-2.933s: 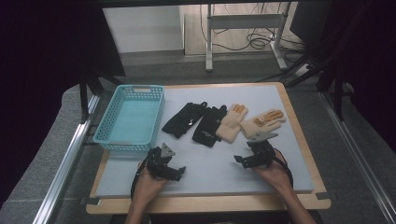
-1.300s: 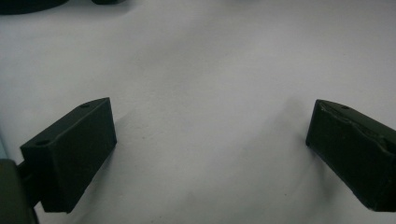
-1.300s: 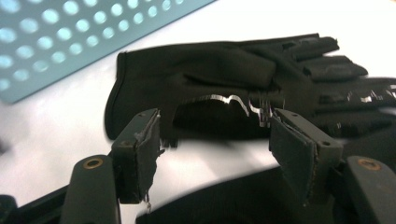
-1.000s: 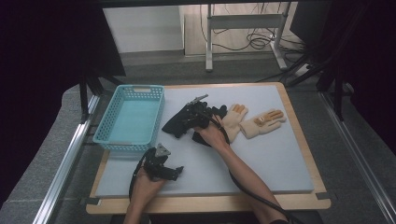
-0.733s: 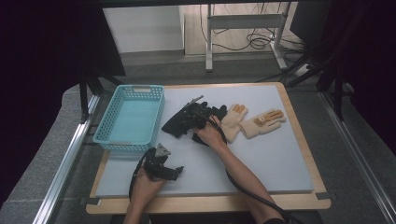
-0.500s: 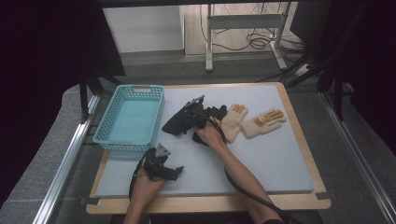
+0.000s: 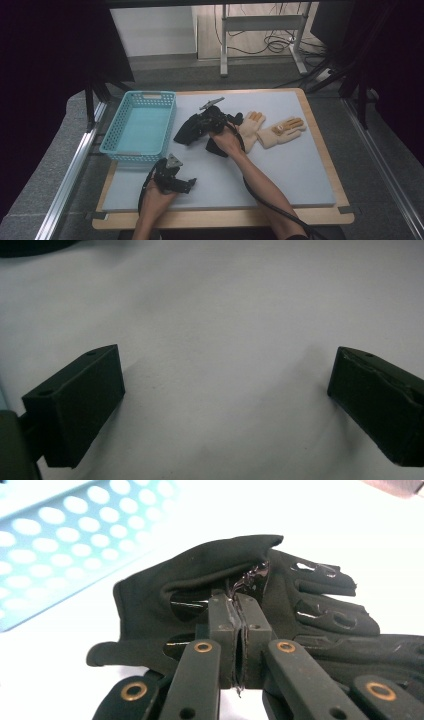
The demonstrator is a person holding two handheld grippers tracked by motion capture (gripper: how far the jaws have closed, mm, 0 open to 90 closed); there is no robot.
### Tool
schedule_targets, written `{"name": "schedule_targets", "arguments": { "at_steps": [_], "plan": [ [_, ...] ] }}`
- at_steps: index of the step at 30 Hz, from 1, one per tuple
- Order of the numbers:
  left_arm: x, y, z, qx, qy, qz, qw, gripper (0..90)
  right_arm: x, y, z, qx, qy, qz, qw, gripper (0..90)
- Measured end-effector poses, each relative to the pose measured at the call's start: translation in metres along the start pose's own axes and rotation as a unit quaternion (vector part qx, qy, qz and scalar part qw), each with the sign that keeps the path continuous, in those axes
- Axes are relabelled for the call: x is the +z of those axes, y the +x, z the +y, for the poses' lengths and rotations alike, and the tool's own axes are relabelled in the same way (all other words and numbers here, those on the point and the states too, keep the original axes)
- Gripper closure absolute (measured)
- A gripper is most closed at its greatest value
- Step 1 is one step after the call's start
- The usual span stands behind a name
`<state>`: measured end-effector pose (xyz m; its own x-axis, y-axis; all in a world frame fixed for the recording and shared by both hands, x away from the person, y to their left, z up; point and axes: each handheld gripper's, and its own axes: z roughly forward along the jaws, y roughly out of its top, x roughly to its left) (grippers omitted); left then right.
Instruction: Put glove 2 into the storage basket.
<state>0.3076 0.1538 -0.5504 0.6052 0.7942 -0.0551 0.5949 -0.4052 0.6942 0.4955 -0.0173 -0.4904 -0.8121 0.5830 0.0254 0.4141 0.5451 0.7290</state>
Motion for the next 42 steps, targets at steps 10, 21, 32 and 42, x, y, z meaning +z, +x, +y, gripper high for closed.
{"name": "schedule_targets", "arguments": {
  "at_steps": [10,21,32,42],
  "plan": [
    [0.0,0.0,0.0,0.002,0.0,0.0,1.0,2.0,-0.046,0.009,0.003,-0.029,-0.02,0.022,0.9991,86.2],
    [0.0,0.0,0.0,0.001,0.001,0.001,1.0,2.1,-0.11,0.02,-0.016,-0.043,-0.044,0.058,0.9964,86.2],
    [0.0,0.0,0.0,-0.001,-0.002,0.001,1.0,2.3,-0.158,0.04,-0.064,-0.067,-0.035,0.091,0.993,86.1],
    [0.0,0.0,0.0,-0.003,-0.003,0.001,1.0,2.4,-0.152,0.047,-0.125,-0.082,0.024,0.122,0.9888,83.0]
  ]
}}
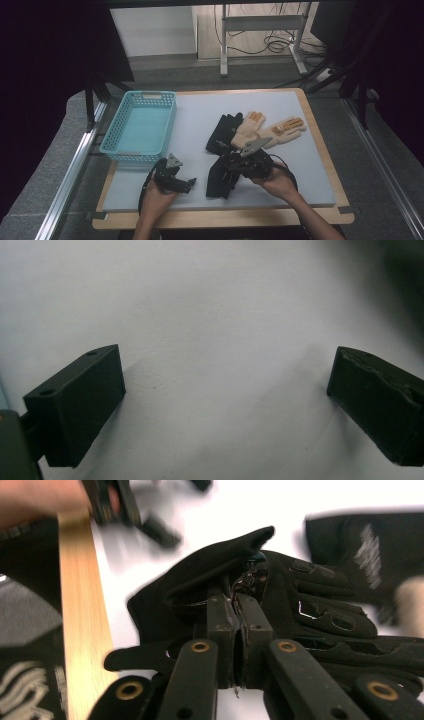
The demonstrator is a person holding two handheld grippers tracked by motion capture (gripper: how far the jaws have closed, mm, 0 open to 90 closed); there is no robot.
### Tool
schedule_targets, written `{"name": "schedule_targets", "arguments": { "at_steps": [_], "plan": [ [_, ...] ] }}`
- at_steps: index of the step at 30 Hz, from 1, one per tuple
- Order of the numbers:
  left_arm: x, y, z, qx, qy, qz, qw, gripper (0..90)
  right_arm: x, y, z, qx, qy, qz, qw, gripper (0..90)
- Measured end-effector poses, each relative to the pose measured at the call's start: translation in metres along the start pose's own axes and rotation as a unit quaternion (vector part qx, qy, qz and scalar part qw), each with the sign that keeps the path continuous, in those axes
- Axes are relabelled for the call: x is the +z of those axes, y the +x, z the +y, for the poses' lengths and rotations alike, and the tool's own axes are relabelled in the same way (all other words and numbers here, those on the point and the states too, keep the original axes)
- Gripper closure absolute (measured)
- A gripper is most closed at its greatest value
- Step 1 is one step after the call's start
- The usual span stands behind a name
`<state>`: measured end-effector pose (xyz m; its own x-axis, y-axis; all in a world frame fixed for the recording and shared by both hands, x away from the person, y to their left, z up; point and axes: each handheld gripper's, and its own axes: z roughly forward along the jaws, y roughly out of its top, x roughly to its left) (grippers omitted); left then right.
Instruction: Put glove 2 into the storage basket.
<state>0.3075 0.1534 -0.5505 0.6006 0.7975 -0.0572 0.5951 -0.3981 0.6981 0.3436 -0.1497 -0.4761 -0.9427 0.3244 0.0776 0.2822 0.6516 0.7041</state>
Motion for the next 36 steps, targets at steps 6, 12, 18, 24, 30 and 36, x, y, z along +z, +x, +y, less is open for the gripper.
{"name": "schedule_targets", "arguments": {
  "at_steps": [6,12,18,24,30,36],
  "plan": [
    [0.0,0.0,0.0,0.0,0.0,0.0,1.0,2.4,-0.009,-0.012,-0.019,0.04,-0.03,-0.053,0.9973,55.8],
    [0.0,0.001,0.0,0.004,0.003,0.0,1.0,2.5,-0.022,-0.025,-0.032,0.073,-0.025,-0.108,0.9912,70.0],
    [0.0,0.0,0.0,0.002,0.002,0.0,1.0,2.5,-0.009,-0.032,-0.05,0.104,-0.012,-0.117,0.9876,71.5],
    [0.0,0.0,0.0,0.002,0.002,0.0,1.0,2.5,0.006,-0.04,-0.055,0.114,-0.005,-0.119,0.9863,72.2],
    [0.0,0.0,0.0,0.002,0.002,0.0,1.0,2.5,0.022,-0.05,-0.044,0.113,-0.019,-0.106,0.9877,72.5],
    [0.0,0.0,0.0,0.002,0.002,0.0,1.0,2.5,0.017,-0.052,-0.036,0.109,-0.023,-0.104,0.9883,70.6]
  ]
}}
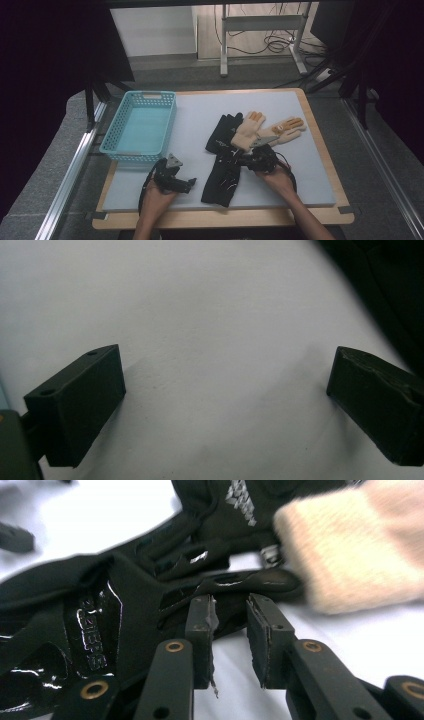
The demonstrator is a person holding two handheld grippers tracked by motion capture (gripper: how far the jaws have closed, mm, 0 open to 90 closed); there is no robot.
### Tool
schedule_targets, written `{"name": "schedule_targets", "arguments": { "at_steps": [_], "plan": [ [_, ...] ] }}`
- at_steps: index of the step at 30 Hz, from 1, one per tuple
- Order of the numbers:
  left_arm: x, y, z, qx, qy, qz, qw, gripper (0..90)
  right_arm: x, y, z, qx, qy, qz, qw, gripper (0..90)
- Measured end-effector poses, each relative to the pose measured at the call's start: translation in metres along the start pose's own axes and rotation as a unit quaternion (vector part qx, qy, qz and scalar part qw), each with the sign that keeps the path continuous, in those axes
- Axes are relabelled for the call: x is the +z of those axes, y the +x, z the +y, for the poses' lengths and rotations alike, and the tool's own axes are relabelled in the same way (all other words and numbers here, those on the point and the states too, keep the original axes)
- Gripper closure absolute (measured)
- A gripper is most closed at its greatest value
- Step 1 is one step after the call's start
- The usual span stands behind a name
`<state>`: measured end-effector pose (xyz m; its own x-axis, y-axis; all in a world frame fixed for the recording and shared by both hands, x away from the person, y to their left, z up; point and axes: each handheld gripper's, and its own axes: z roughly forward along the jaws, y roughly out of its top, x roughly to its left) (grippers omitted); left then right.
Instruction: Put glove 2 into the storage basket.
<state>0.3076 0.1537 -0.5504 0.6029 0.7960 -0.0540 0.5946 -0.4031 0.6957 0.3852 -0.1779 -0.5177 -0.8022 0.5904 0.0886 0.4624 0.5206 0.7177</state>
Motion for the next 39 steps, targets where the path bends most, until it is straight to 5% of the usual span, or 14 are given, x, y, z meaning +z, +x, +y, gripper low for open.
{"name": "schedule_targets", "arguments": {
  "at_steps": [9,17,21,27,29,31,34,39],
  "plan": [
    [0.0,0.0,0.0,0.0,0.0,0.0,1.0,2.5,-0.005,-0.012,0.029,0.001,-0.023,-0.018,0.9996,67.7],
    [0.0,0.0,0.0,0.002,0.001,0.0,1.0,2.5,0.037,-0.03,0.069,-0.001,-0.015,-0.061,0.998,55.9],
    [0.0,0.0,0.0,0.003,0.003,0.0,1.0,2.5,0.057,-0.039,0.08,0.009,-0.01,-0.074,0.9972,51.7],
    [0.0,0.0,0.0,0.002,0.002,0.0,1.0,2.5,0.083,-0.043,0.088,-0.011,0.013,-0.096,0.9952,50.0],
    [0.0,0.001,0.0,0.004,0.004,0.0,1.0,2.5,0.089,-0.043,0.089,-0.018,0.023,-0.097,0.9948,51.6],
    [0.0,0.0,0.0,0.002,0.002,0.0,1.0,2.5,0.094,-0.044,0.089,-0.004,0.019,-0.083,0.9963,68.0],
    [0.0,0.0,0.0,0.003,0.002,0.0,1.0,2.5,0.095,-0.044,0.088,0.007,0.013,-0.083,0.9965,81.1],
    [0.0,0.001,0.0,0.004,0.003,0.001,1.0,2.5,0.094,-0.044,0.091,0.013,0.023,-0.083,0.9962,85.8]
  ]
}}
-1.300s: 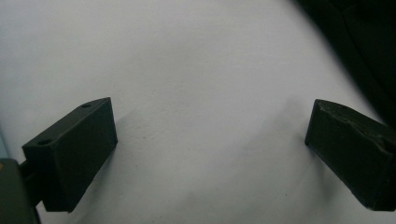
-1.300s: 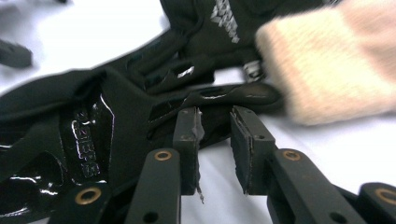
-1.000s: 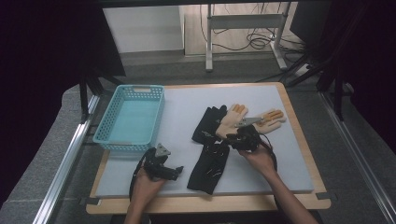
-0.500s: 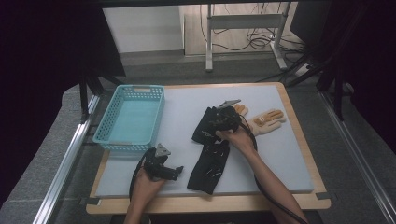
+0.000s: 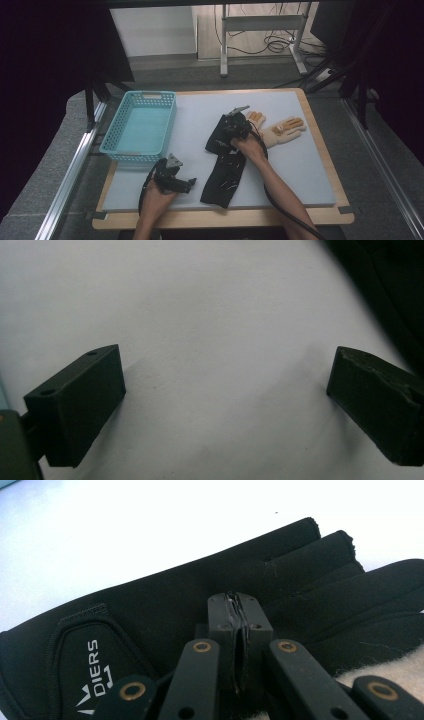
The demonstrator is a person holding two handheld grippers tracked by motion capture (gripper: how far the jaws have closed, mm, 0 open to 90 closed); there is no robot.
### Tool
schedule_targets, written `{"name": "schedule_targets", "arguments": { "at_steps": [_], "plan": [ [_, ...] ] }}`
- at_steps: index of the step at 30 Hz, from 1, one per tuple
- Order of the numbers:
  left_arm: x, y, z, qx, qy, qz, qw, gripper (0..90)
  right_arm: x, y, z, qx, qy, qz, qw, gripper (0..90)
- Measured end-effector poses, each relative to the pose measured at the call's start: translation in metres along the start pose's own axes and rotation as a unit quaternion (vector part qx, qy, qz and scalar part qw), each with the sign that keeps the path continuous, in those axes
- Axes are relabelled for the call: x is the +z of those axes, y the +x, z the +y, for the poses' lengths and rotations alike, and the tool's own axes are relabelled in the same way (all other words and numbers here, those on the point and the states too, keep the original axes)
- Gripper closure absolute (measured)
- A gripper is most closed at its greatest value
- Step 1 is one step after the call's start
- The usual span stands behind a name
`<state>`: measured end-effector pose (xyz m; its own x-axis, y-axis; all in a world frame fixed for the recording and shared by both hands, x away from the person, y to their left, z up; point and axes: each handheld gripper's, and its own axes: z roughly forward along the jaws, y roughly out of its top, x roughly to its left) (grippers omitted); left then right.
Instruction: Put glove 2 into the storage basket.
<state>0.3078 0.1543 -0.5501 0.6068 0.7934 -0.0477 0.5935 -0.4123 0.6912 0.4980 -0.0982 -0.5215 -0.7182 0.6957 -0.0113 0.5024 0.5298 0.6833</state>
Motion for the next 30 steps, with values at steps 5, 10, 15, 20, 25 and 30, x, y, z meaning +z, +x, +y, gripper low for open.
{"name": "schedule_targets", "arguments": {
  "at_steps": [5,10,15,20,25,30],
  "plan": [
    [0.0,0.0,0.0,-0.001,0.0,0.0,1.0,2.5,-0.002,-0.001,0.001,-0.007,-0.001,-0.002,1.0,88.7],
    [0.0,0.0,0.0,-0.001,-0.001,-0.001,1.0,2.5,-0.014,0.001,0.006,-0.017,-0.023,-0.008,0.9996,89.0],
    [0.0,0.0,0.0,-0.004,-0.002,-0.001,1.0,2.5,-0.024,0.0,0.013,-0.003,-0.048,0.014,0.9987,89.4],
    [0.0,0.0,0.0,-0.003,-0.002,-0.001,1.0,2.5,-0.024,0.003,0.017,-0.016,-0.026,0.015,0.9994,88.5],
    [0.0,0.0,0.0,0.0,0.001,0.0,1.0,2.5,-0.01,-0.005,0.005,-0.002,-0.001,0.01,0.9999,43.1],
    [0.0,0.0,0.0,-0.002,-0.002,-0.001,1.0,2.5,0.002,-0.009,-0.003,0.011,-0.002,0.025,0.9996,51.1]
  ]
}}
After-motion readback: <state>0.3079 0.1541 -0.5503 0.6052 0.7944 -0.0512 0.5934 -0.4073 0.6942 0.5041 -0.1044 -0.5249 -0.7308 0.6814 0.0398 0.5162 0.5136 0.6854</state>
